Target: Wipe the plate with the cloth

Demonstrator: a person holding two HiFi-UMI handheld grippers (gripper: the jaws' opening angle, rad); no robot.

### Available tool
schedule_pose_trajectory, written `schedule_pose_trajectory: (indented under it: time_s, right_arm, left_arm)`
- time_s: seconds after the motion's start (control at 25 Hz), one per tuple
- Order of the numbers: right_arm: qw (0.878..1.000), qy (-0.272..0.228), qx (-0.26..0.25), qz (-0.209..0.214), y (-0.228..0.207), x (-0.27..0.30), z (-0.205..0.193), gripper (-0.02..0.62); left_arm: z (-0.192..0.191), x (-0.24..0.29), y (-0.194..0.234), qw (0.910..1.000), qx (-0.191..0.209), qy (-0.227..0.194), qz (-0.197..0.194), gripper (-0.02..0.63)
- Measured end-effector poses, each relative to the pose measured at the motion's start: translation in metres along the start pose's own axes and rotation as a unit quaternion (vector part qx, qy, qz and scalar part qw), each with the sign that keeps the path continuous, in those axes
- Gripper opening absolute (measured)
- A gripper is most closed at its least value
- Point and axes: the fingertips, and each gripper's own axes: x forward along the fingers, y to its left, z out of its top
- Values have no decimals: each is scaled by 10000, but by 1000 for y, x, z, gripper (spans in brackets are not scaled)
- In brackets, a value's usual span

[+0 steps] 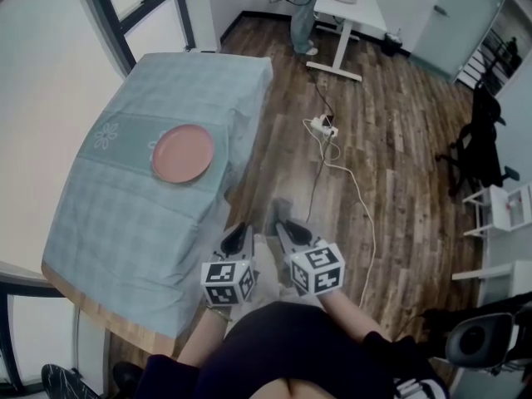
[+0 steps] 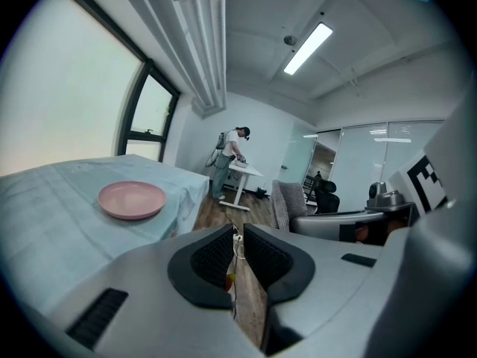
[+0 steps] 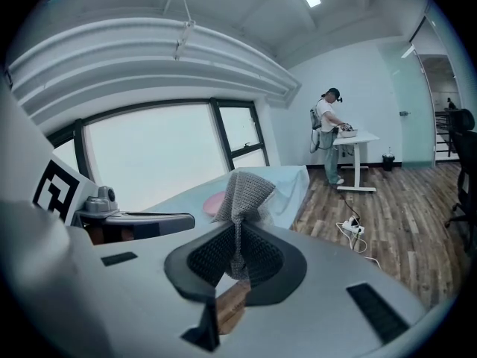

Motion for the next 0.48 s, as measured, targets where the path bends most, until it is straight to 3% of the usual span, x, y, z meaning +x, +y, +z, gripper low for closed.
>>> schedule_pose_trajectory:
  time_s: [0.48]
  right_arm:
    - [10000,85,-42,23,-34,60,35,32]
  left_arm:
    - [32,62,44,9999,-101,43,106,55]
